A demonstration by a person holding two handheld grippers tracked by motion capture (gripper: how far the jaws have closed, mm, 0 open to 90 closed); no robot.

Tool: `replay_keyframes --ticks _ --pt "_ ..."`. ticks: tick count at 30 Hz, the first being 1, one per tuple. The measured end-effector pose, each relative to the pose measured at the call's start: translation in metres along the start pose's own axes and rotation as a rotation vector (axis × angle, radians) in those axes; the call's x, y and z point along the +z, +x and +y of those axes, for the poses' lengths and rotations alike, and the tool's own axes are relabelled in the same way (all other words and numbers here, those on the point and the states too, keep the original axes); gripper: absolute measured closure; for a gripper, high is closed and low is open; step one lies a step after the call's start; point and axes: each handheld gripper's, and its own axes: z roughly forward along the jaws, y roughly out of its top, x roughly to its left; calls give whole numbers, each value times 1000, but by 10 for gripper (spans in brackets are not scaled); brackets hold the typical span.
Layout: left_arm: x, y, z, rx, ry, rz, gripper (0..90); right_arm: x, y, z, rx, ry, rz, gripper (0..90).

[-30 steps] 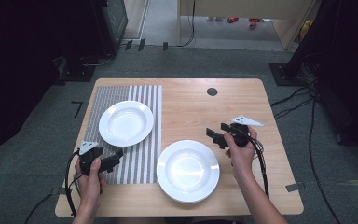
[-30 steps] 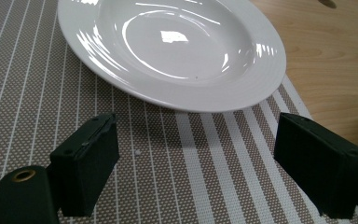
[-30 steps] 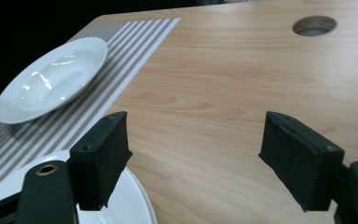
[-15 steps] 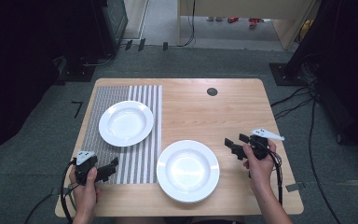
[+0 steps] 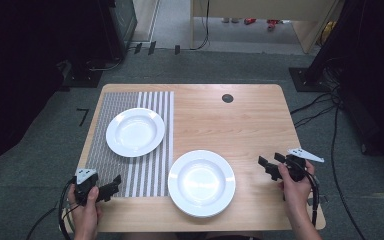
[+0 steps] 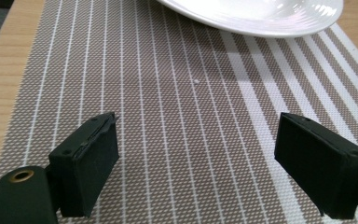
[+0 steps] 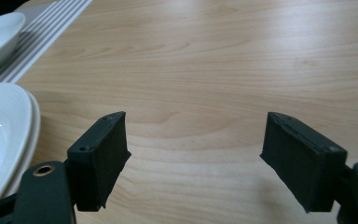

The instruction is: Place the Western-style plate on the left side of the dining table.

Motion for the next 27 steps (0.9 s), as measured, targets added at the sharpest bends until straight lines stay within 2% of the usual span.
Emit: replay_keyframes --ticks 8,12,27 --pt "-4 11 -6 0 11 26 135 -12 -19 -15 9 19 -50 225" --pt "-6 16 -8 -4 14 37 135 -19 -28 -22 12 20 -91 224" --pt "-12 31 -17 8 31 75 135 -44 -48 -43 32 29 -138 217"
